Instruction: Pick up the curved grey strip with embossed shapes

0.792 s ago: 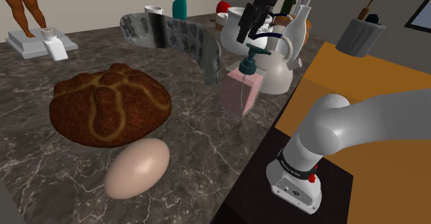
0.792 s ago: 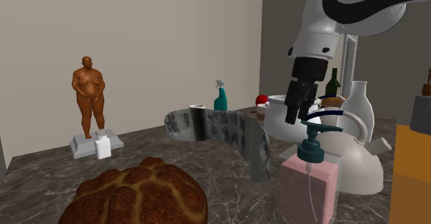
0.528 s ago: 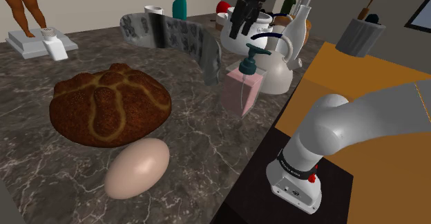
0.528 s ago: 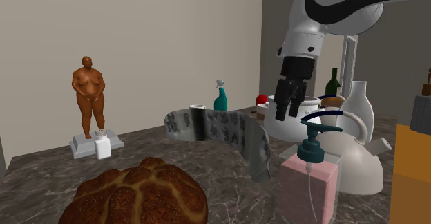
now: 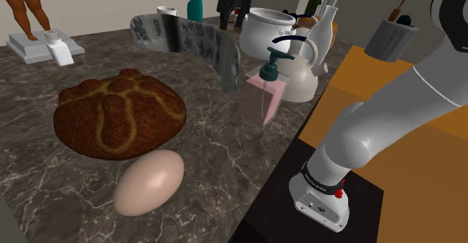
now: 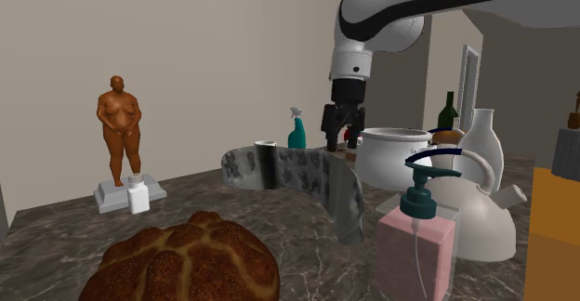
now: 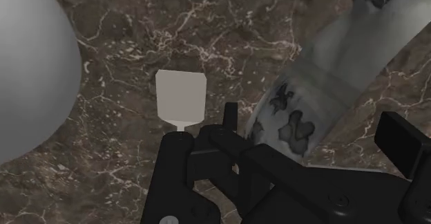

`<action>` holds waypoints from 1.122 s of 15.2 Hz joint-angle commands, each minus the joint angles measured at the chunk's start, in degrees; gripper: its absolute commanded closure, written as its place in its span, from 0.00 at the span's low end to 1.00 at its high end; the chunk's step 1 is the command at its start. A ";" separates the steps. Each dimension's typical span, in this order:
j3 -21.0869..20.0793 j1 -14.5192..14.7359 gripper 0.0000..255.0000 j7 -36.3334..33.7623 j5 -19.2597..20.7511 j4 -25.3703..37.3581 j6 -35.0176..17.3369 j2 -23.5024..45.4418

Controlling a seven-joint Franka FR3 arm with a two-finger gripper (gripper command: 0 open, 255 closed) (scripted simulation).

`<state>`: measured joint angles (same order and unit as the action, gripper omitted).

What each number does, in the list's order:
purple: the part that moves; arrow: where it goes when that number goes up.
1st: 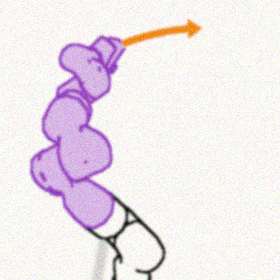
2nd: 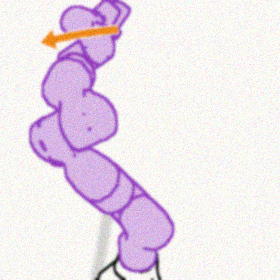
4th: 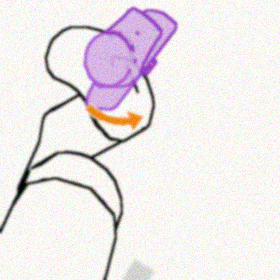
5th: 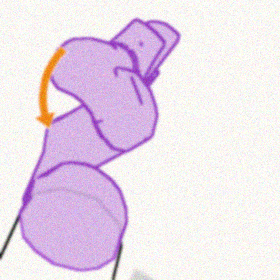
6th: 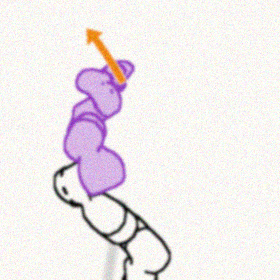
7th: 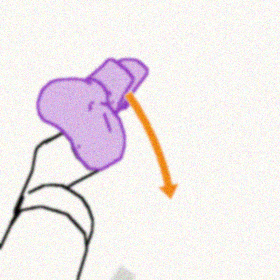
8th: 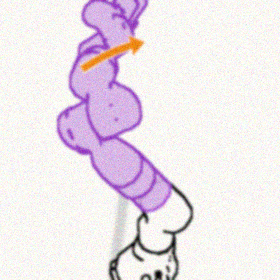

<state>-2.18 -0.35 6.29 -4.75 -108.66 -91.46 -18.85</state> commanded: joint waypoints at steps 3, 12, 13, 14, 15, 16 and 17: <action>-0.71 0.25 0.00 -1.11 0.67 12.22 3.34 11.24; -1.16 0.64 0.00 -1.88 1.57 22.65 4.75 22.65; -1.16 0.64 0.00 -1.83 1.56 21.58 3.91 22.43; -1.16 0.64 0.00 -1.78 1.55 20.54 3.07 22.23; -1.16 0.63 0.00 -1.70 1.54 18.95 1.77 21.94; -1.16 0.63 0.00 -1.70 1.54 18.93 1.76 21.93; -1.16 0.63 0.00 -1.70 1.54 18.95 1.77 21.94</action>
<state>-3.34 0.29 4.56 -3.21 -89.29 -89.36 3.21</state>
